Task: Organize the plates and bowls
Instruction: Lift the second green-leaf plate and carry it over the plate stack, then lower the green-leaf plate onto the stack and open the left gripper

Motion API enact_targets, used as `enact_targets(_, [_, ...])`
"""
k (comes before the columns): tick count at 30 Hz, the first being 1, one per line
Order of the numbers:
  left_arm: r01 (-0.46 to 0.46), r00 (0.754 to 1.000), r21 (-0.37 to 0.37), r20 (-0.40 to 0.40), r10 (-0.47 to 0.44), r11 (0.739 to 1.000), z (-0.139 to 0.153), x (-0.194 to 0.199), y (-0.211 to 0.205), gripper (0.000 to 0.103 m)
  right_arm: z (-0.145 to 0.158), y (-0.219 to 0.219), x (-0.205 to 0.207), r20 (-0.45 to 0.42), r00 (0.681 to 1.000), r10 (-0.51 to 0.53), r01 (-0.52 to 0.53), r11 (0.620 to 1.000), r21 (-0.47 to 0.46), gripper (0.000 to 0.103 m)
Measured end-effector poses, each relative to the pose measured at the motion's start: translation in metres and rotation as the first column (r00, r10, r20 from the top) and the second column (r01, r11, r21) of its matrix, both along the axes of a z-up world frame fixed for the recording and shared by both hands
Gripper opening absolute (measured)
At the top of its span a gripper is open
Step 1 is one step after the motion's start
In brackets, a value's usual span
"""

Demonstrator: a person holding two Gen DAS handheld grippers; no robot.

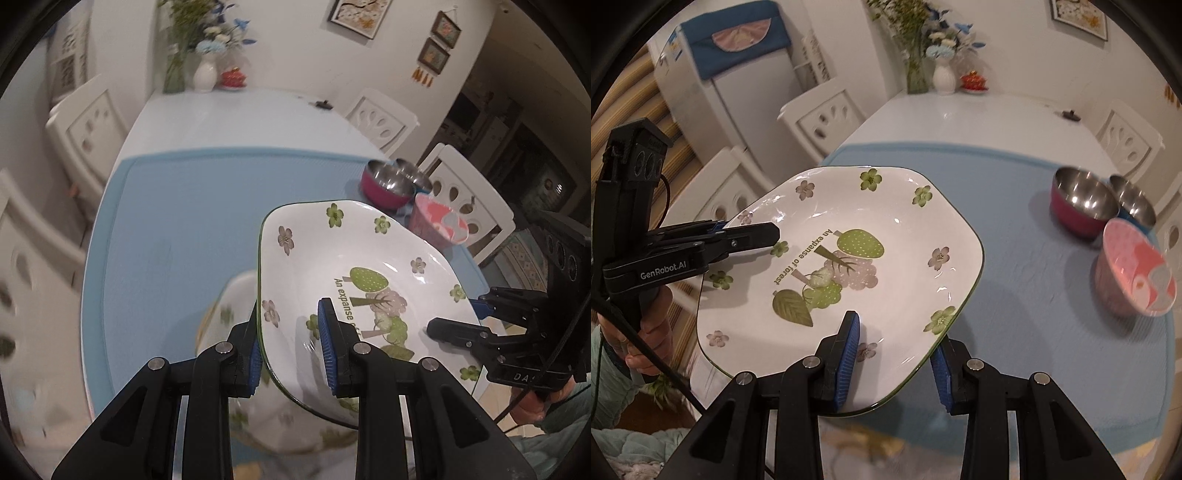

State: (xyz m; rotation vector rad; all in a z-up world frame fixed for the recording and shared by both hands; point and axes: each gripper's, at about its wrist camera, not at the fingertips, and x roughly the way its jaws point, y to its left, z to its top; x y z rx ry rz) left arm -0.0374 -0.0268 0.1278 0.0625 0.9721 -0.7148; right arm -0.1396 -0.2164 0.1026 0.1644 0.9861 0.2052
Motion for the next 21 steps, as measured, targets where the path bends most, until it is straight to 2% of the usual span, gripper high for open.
enact_targets(9, [-0.066,0.996,0.028,-0.056,0.068,0.997,-0.035,-0.031,0.02,0.023,-0.036,0.011,-0.024,-0.071,0.996,0.053,-0.052,0.999,0.015,0.036])
enact_targets(15, [-0.103,0.991,0.037,-0.081,0.106,0.994,-0.051,-0.033,0.029,0.023,-0.053,0.021,-0.02,-0.112,0.99,0.08,-0.079,0.997,0.017,0.036])
enact_targets(21, [-0.102,0.99,0.043,-0.093,0.106,0.994,-0.061,-0.029,0.032,0.023,-0.059,0.028,-0.013,-0.133,0.988,0.081,-0.08,0.997,0.01,0.036])
